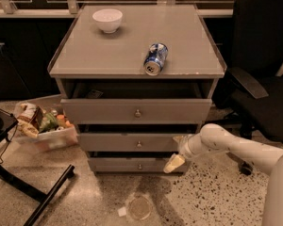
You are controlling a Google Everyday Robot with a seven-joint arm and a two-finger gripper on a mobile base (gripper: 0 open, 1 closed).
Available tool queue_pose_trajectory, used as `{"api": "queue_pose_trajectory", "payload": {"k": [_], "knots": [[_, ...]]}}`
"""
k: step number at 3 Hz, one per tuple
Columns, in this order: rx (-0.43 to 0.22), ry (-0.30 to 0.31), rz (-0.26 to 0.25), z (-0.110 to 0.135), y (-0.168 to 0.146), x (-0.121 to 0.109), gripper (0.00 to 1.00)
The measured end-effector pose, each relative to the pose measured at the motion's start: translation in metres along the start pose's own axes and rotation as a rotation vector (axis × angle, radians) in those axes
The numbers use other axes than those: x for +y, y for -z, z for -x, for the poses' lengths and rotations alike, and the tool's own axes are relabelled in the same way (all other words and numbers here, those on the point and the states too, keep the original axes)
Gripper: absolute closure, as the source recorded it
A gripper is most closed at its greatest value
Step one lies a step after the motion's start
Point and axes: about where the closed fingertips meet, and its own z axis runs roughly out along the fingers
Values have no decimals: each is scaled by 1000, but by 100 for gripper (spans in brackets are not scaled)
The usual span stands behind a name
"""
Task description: Close middle drawer
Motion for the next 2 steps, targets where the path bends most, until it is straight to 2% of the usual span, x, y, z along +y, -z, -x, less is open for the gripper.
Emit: {"api": "queue_pose_trajectory", "payload": {"k": [1, 2], "knots": [[-24, 5, 1, 3, 0, -5, 0], [-33, -18, -1, -9, 6, 1, 0]]}}
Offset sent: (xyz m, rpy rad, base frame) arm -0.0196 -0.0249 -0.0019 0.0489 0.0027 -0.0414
